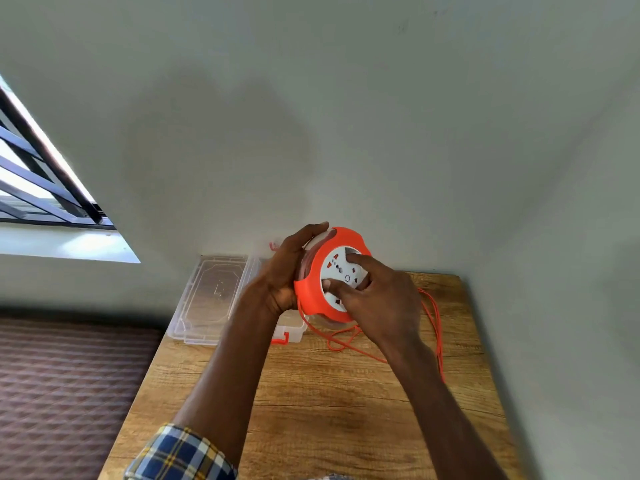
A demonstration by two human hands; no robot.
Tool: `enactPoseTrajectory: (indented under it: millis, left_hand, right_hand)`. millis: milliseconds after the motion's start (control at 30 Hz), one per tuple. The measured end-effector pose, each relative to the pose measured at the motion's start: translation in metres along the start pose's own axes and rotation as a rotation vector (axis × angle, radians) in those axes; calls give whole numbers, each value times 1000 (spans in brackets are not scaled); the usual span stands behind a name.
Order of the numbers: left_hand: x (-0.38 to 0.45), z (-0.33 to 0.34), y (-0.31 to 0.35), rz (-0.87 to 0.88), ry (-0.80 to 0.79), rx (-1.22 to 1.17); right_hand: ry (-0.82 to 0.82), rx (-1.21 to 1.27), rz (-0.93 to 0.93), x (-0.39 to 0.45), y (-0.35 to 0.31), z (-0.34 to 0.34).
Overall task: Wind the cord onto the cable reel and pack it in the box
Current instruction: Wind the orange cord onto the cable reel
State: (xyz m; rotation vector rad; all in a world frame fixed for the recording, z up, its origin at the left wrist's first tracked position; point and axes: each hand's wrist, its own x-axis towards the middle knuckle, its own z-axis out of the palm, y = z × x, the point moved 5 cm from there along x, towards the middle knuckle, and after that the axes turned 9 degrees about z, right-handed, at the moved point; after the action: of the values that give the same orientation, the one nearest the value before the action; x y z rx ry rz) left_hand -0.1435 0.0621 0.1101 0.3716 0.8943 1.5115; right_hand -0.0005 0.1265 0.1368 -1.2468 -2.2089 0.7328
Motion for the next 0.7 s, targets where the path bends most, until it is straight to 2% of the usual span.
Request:
enactPoseTrajectory:
  millis: [133, 300, 467, 700]
  left_hand:
    - [-1, 0, -1, 7, 13, -33]
    - [-1, -2, 3, 40, 7, -67]
    - [-2, -8, -1, -6, 26, -38]
    - [-1, 0, 2, 20, 10, -73]
  right_hand:
    - [-106, -45, -139, 3, -1, -5]
    - [-197, -10, -425, 5, -3, -10]
    - [-351, -76, -412, 6, 0, -5]
    - [-161, -45, -385, 3, 0, -10]
